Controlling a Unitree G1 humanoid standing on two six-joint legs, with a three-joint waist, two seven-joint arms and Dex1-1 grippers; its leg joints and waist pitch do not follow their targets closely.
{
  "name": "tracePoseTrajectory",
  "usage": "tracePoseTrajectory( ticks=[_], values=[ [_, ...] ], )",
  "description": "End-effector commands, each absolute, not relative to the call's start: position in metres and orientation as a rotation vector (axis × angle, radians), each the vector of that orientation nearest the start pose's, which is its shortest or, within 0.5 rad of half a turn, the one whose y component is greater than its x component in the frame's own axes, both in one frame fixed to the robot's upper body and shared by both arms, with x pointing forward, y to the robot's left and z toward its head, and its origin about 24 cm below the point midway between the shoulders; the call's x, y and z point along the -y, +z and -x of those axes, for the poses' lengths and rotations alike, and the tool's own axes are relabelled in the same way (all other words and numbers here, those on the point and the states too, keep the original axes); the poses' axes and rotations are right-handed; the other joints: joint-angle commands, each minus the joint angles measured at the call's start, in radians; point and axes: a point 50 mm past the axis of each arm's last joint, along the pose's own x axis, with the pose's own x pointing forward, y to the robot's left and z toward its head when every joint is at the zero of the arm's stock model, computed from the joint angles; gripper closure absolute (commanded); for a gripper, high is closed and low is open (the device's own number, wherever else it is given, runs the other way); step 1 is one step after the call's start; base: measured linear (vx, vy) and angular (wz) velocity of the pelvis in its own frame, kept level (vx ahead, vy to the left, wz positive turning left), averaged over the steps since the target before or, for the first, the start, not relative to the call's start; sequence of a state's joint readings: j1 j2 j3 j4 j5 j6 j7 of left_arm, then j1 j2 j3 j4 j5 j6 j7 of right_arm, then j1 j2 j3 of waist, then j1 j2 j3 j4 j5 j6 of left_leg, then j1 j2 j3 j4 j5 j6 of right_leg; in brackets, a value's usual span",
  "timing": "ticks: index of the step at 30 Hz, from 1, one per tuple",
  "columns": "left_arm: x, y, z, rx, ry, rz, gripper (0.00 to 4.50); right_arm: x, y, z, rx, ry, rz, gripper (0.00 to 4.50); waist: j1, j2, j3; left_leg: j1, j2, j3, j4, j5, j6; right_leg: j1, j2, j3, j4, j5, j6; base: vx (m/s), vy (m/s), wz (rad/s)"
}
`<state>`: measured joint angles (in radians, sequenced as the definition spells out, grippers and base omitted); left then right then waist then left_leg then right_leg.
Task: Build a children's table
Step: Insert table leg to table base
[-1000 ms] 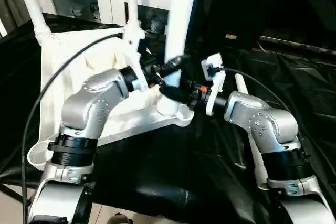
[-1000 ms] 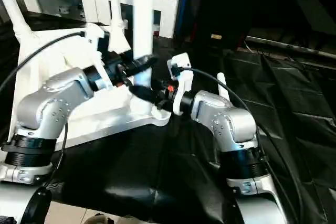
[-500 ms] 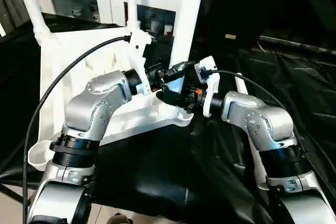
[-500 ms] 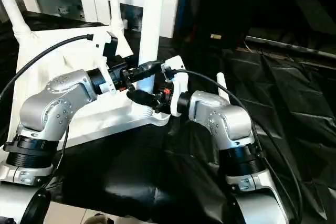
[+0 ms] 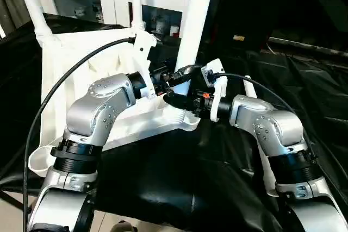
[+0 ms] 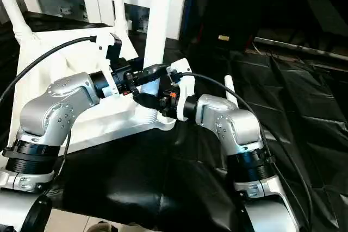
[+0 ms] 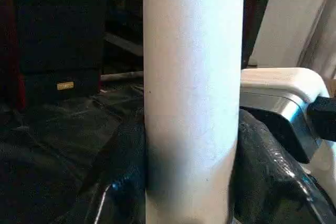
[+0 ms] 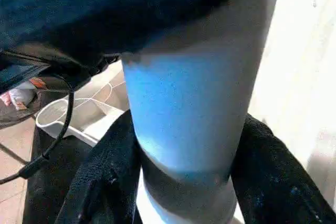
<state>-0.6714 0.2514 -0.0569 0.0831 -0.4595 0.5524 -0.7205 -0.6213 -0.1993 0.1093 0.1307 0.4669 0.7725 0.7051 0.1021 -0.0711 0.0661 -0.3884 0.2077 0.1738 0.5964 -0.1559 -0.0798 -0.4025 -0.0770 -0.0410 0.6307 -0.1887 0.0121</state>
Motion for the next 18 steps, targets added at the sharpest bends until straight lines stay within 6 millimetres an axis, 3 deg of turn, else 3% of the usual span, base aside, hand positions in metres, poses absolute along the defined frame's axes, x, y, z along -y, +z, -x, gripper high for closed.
tracePoseTrajectory(
  ticks=[1, 4, 7, 18],
  values=[
    [-0.0887, 0.1831, -0.3253, 0.049, -1.067, 0.113, 2.59, 0.0789, 0.1302, -0.3221, -0.302, 1.055, -0.208, 2.55, 0.0, 0.005, -0.077, 0.023, 0.014, 0.003, -0.072, -0.183, -0.069, 0.044, -0.049, 0.031, -0.069, -0.17, -0.149, 0.0, 0.0, 0.0],
    [-0.0885, 0.1832, -0.3256, 0.049, -1.066, 0.112, 2.59, 0.0787, 0.1306, -0.3223, -0.298, 1.056, -0.203, 2.56, 0.0, 0.005, -0.077, 0.024, 0.014, 0.003, -0.071, -0.183, -0.069, 0.043, -0.049, 0.031, -0.07, -0.168, -0.149, 0.0, 0.0, 0.0],
    [-0.0887, 0.1832, -0.3256, 0.049, -1.067, 0.109, 2.59, 0.0776, 0.1316, -0.3224, -0.29, 1.06, -0.203, 1.87, -0.001, 0.005, -0.077, 0.024, 0.014, 0.003, -0.072, -0.185, -0.068, 0.043, -0.048, 0.031, -0.069, -0.169, -0.15, 0.0, 0.0, 0.0],
    [-0.0894, 0.1814, -0.326, 0.043, -1.074, 0.094, 2.59, 0.0786, 0.1327, -0.3215, -0.28, 1.067, -0.174, 1.87, -0.001, 0.006, -0.078, 0.024, 0.014, 0.003, -0.071, -0.179, -0.065, 0.043, -0.048, 0.031, -0.069, -0.16, -0.152, 0.0, 0.0, 0.0]
  ],
)
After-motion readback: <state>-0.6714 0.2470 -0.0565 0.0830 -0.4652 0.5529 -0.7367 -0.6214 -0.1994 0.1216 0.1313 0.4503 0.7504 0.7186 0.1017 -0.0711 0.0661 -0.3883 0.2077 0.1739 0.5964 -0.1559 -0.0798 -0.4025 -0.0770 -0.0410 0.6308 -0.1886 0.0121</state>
